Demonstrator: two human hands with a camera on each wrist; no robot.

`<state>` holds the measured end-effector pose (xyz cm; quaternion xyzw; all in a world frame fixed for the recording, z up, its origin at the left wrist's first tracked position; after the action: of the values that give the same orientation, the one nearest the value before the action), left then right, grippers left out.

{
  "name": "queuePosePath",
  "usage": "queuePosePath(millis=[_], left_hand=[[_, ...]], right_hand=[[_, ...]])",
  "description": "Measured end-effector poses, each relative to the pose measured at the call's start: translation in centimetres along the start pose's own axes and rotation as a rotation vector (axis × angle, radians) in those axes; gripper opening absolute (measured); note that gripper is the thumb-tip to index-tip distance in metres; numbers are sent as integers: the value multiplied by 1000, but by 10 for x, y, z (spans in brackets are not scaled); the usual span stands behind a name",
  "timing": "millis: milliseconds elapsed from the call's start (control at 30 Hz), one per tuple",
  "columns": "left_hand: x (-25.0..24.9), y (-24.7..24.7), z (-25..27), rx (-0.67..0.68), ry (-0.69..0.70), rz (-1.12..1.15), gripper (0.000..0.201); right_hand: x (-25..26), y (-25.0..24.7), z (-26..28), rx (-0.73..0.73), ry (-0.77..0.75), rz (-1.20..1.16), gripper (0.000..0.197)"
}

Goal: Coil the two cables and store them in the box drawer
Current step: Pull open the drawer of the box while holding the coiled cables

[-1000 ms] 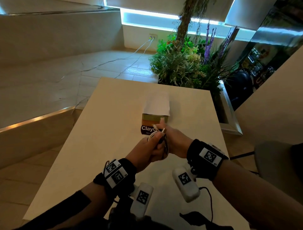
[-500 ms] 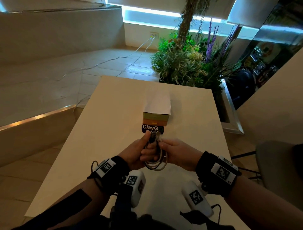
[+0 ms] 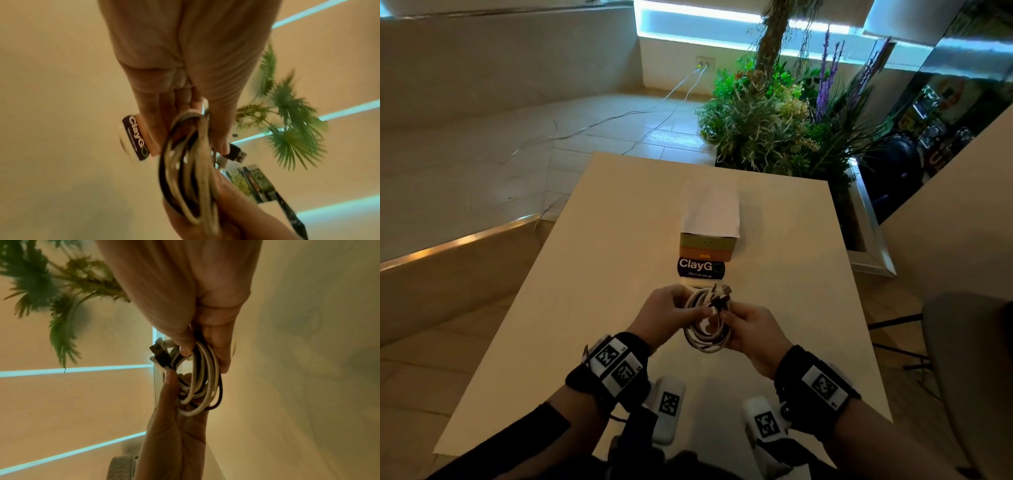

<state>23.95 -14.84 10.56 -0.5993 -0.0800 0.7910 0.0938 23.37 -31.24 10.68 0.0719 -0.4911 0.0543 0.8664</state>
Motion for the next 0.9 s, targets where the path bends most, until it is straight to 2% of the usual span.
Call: queuePosePath(millis=[133,267,333,433,633,800,900], left_hand=[[7,-4,-15,52,149,-332,26],[11,1,-44,-31,201,-357,14],[16,5,-69,-64,130,-297,10],[29,17,-108,-64,-69,-132,11],[54,40,-163,-109,-453,228,22],[57,56,-189,-223,-594,462,19],[56,58,-191,-275,-617,582,15]], right_hand=[[-19,-14,-7,-107,61,-114,20],[-37,-32,-18,-233,121,-310,20],[-46,-46,-26,-320,140,-391,20],[-58,-67,-38,-433,161,-467,25],[-69,-98,-54,-517,178,-565,23],[-76,-109,-63,-550,216,-580,23],[-74,-111,-66,-549,211,-586,22]])
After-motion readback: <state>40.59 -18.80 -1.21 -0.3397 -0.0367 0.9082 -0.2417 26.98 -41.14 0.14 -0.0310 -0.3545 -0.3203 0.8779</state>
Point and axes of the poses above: each hand's wrist, its own z-axis away from the middle knuckle, its own y-axis out of the palm, x = y × z, the point moved 2 cm from there along -z, towards the middle knuckle, and after that the axes turned 4 degrees about -x, right-handed, at the moved point
